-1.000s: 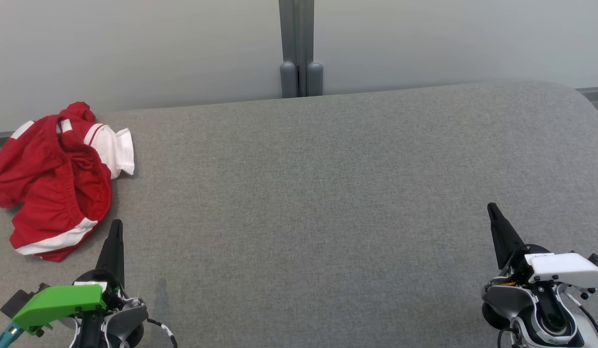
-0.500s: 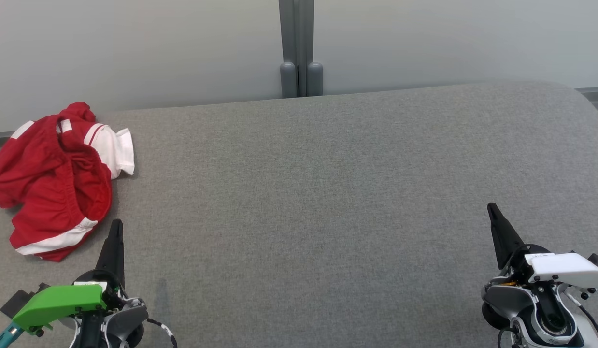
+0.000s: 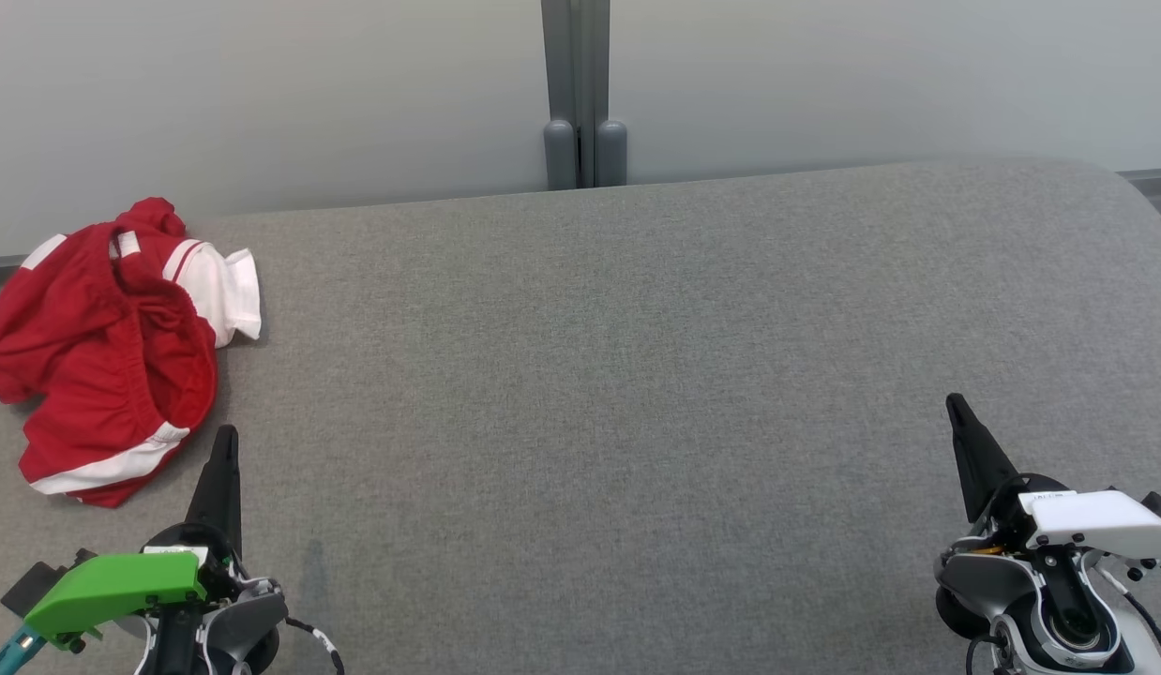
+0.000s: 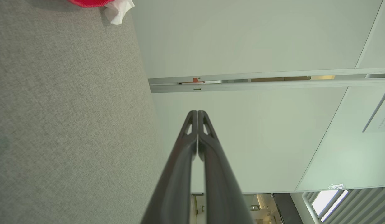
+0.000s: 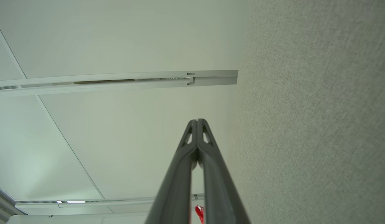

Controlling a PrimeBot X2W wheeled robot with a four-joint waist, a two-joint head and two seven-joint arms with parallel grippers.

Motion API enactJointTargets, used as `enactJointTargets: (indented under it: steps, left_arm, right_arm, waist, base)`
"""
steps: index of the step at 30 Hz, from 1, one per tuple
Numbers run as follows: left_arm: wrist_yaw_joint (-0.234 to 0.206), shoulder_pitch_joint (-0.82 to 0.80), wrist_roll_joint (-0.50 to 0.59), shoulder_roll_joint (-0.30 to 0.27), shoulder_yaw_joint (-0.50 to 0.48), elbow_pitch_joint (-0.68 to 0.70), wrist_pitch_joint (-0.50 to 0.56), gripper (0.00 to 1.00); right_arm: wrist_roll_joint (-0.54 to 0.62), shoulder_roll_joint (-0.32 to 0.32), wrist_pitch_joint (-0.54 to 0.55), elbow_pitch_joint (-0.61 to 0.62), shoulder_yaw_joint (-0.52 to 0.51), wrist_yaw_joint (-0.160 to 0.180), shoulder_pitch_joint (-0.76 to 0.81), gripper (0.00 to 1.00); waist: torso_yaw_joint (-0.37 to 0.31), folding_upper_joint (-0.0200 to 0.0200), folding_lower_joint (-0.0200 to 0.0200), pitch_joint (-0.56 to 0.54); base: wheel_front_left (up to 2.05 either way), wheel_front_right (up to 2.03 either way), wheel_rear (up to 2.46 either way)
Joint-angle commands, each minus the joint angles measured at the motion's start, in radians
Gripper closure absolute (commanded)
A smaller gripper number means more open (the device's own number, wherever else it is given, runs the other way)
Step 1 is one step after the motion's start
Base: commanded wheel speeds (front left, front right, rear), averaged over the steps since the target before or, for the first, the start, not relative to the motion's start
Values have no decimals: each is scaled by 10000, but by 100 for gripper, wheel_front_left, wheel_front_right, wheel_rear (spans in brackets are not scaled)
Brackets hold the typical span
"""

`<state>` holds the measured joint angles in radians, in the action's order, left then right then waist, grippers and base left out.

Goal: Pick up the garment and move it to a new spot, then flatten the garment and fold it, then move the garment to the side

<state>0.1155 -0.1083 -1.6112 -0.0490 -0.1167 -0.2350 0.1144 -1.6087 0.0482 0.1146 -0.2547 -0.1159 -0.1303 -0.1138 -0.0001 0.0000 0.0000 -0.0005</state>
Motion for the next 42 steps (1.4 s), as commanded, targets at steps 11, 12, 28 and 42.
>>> enactJointTargets:
  steps: [11,12,28,42]
  left_arm:
    - [47,-121,-6,-27,-17,9,34,100]
    - [47,-121,-6,-27,-17,9,34,100]
    - [-32,279,202,60,373,-203,-365,0]
    - [-446,206,1973,41,905,453,-1013,0]
  right_arm:
    - [-47,42,46,31,-11,-8,-125,100]
    - [-47,42,46,31,-11,-8,-125,100]
    - [181,-71,-361,-162,167,1,363,0]
    - [1860,-48,-1011,344,126,0,456,0]
  waist:
    - [0,0,0,0]
    - [0,0,0,0]
    - [4,0,0,-5]
    - [24,0,0,-7]
  base:
    - [0,0,0]
    - [0,0,0]
    - [0,0,0]
    - [0,0,0]
